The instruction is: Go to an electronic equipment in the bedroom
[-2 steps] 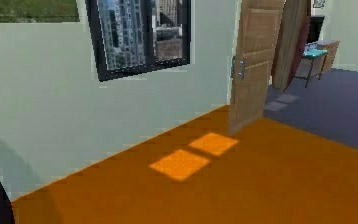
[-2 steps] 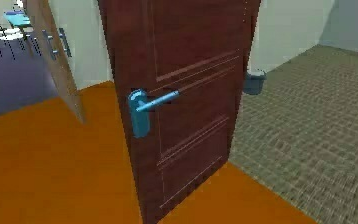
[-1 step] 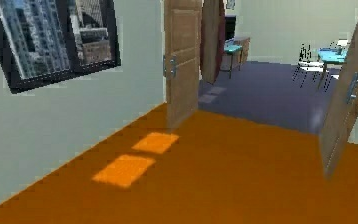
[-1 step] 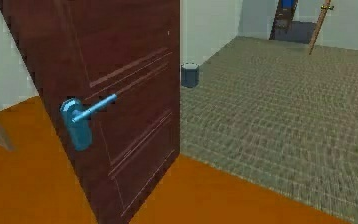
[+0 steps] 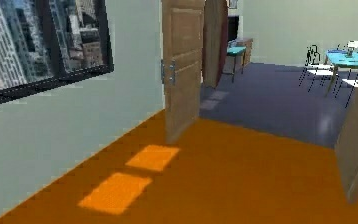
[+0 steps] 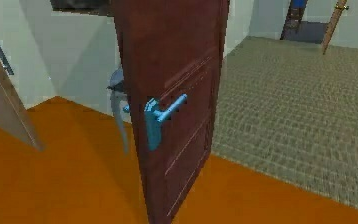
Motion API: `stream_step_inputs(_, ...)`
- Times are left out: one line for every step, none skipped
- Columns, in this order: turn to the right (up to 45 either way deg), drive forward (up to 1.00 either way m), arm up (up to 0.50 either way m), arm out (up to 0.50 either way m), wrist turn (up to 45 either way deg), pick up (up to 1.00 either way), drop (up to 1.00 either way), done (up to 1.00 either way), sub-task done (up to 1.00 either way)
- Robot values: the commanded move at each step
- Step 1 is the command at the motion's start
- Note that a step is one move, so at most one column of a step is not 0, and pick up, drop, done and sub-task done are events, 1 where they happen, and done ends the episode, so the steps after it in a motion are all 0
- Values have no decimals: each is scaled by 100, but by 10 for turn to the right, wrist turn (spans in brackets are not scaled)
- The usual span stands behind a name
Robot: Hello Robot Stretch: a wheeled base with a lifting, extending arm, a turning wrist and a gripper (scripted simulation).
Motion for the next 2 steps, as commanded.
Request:
stream_step_inputs(180,0,0,0,0,0,0,0,0)
stream_step_inputs(0,100,0,0,0,0,0,0,0)
